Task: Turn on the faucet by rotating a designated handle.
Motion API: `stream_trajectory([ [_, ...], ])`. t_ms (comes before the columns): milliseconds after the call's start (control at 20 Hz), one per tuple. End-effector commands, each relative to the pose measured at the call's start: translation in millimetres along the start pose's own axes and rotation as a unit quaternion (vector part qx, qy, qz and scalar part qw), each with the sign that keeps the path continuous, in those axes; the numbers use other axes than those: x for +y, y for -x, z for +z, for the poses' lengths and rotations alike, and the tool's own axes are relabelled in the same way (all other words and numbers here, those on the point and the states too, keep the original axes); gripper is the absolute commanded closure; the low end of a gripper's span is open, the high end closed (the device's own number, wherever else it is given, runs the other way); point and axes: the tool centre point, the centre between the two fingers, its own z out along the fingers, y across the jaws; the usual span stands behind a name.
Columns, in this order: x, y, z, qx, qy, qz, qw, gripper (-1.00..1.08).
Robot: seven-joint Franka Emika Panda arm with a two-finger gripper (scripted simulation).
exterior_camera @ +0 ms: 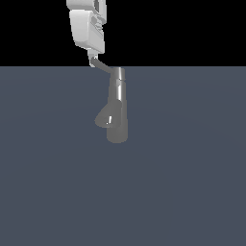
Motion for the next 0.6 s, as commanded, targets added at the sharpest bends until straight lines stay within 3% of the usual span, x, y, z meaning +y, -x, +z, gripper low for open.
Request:
stream_trajectory([
  [0, 8, -8, 1, 0.001, 0.006, 0.002, 1.0000, 1.08],
  [550, 33, -27, -8, 0.001, 0.008, -0.001, 1.0000, 1.08],
])
